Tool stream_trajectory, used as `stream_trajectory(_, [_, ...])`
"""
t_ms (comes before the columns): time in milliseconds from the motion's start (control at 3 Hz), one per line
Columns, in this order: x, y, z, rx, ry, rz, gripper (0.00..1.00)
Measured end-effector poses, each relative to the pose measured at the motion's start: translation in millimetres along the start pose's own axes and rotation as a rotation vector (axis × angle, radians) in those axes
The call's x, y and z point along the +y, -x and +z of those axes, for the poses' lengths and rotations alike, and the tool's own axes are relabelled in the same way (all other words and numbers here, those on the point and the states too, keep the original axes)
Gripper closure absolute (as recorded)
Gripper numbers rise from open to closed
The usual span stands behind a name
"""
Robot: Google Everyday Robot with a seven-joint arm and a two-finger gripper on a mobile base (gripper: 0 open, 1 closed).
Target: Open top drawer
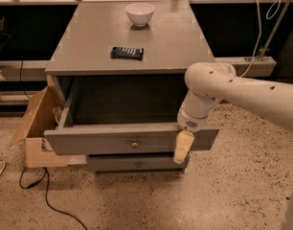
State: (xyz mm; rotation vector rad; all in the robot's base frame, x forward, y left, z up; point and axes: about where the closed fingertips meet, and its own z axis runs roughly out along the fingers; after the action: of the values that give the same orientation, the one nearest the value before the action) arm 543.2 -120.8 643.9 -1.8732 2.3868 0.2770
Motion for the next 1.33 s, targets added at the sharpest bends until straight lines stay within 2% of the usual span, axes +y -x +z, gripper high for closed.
stream_trajectory(333, [3.8,-6.3,8.8,0.009,0.030,0.034,0.18])
stream_trajectory(1000, [4.4,-7.3,3.6,0.011,0.032,0.042,0.65])
stream_trajectory(1333, [4.0,-7.2,2.4,0.011,0.032,0.042,0.73])
